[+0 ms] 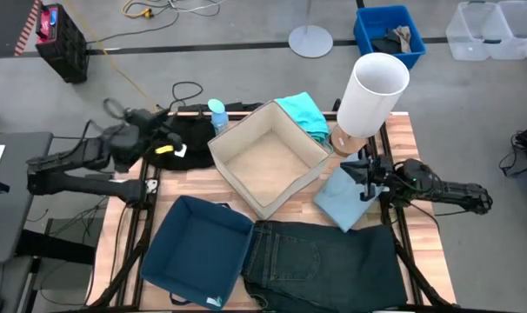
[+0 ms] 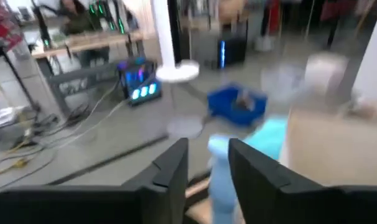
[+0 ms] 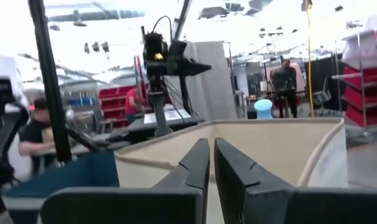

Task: Sort clothes
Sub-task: Put the black shirt into the white laundry organizer

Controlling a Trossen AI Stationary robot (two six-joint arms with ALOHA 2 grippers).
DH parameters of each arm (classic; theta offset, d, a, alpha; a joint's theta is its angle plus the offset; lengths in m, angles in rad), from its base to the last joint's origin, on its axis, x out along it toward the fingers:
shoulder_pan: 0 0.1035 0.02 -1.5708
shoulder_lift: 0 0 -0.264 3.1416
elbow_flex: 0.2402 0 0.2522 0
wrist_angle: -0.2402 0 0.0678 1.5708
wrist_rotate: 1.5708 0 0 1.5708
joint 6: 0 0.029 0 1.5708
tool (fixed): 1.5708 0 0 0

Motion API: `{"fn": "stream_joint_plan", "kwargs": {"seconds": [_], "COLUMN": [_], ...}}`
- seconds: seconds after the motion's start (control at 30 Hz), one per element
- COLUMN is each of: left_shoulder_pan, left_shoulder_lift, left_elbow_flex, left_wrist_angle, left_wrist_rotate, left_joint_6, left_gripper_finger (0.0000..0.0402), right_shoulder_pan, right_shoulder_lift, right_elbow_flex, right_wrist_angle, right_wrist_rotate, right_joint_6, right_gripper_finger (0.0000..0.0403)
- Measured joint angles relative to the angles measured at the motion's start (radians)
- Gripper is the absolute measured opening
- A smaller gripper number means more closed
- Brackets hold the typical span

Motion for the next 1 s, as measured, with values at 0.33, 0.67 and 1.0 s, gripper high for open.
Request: {"fn": "stream_joint_plan", "kwargs": {"seconds": [0.33, 0.67, 1.0], "left_shoulder_pan": [0.444, 0.761, 0.782], "left_shoulder_lift": [0.235, 0.537, 0.779], "left_elbow_flex": [0.047, 0.058, 0.058], "left_wrist_angle": [-0.275, -0.332, -0.371], "left_wrist_rotate": [0.465, 0.758, 0.801], "left_joint_6": [-0.014, 0.065, -0.014], "left_gripper_finger": [0.0215, 0.0219, 0.0219], "right_shoulder_pan": [-0.041, -0.065, -0.063], "right_shoulder_lift": [-0.001, 0.0, 0.0], "right_elbow_flex": [0.021, 0.022, 0.024], "right_wrist_angle": [0.17, 0.185, 0.182], "right_wrist_rotate": [0.0, 0.0, -0.011], "right_joint_6": [0.416, 0.628, 0.815], "right_gripper_finger": [0.0047, 0.0047, 0.0047]}}
